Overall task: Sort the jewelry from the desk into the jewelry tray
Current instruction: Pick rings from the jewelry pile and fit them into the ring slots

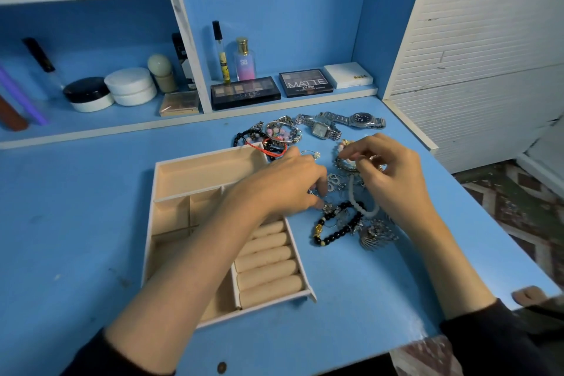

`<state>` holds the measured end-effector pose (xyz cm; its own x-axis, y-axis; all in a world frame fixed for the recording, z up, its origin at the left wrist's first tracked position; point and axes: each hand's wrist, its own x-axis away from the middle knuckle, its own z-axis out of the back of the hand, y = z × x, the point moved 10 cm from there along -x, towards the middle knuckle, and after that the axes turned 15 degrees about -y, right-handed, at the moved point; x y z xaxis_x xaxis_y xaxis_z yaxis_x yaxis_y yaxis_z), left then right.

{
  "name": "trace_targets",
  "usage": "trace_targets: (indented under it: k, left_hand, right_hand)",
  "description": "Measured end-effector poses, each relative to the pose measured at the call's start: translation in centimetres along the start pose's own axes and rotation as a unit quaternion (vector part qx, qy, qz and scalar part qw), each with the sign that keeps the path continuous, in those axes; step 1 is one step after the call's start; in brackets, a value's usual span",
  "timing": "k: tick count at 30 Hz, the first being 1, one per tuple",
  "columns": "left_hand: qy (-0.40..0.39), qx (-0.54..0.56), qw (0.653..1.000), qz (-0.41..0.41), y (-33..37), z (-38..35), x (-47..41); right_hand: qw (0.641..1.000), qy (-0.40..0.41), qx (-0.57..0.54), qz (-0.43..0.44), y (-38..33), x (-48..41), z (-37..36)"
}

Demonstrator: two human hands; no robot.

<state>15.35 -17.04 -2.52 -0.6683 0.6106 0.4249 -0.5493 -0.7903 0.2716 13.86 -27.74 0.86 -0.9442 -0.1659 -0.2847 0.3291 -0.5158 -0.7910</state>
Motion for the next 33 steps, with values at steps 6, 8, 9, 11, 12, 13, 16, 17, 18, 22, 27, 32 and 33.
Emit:
trace_targets:
  k: [6,8,9,11,12,13,16,17,18,22,27,32,33]
  left_hand:
    - [0.038,0.034,0.998,-0.020,0.1,0.4,0.7]
    - [0.058,0.041,0.997,-0.022,0.1,0.6,1.3]
    - [0.065,0.042,0.997,-0.021,0.1,0.7,1.5]
    - [0.074,0.042,0.996,-0.018,-0.1,0.9,1.9]
    - [0.081,0.038,0.996,-0.012,-0.3,1.0,2.1]
    - [0.089,0.033,0.995,-0.005,-0.5,1.1,2.2]
    - [0.111,0.025,0.993,0.005,-0.4,1.3,2.4]
    - [0.118,0.026,0.993,0.004,-0.3,1.4,2.4]
    - [0.125,0.028,0.992,-0.001,-0.1,1.6,2.4]
    - [0.131,0.043,0.990,-0.035,0.8,1.6,1.8]
    - [0.116,0.032,0.992,-0.038,1.2,1.1,0.9]
    - [0.070,0.048,0.996,-0.038,1.4,0.6,0.5]
    - [0.064,0.051,0.996,-0.037,1.3,0.5,0.5]
  right_hand:
    - [1.000,-0.001,0.012,-0.003,0.2,-0.1,0.2]
    - [1.000,-0.013,0.023,-0.010,0.4,-0.2,0.3]
    - [0.999,-0.026,0.038,-0.013,0.5,-0.2,0.4]
    - [0.993,-0.066,0.093,-0.015,0.5,-0.3,0.2]
    - [0.988,-0.089,0.122,-0.014,0.5,-0.3,-0.1]
    - [0.983,-0.111,0.148,-0.008,0.5,-0.2,-0.4]
    - [0.964,-0.158,0.213,0.030,0.0,0.2,-1.4]
    - [0.958,-0.169,0.229,0.038,0.0,0.3,-1.7]
    - [0.952,-0.178,0.245,0.042,0.0,0.4,-1.9]
    - [0.938,-0.184,0.290,0.037,-0.1,0.5,-1.4]
    - [0.919,-0.161,0.360,0.016,0.2,0.9,0.1]
    - [0.937,-0.174,0.303,0.003,0.3,0.6,-0.6]
    - [0.934,-0.193,0.300,-0.007,0.5,0.4,-1.0]
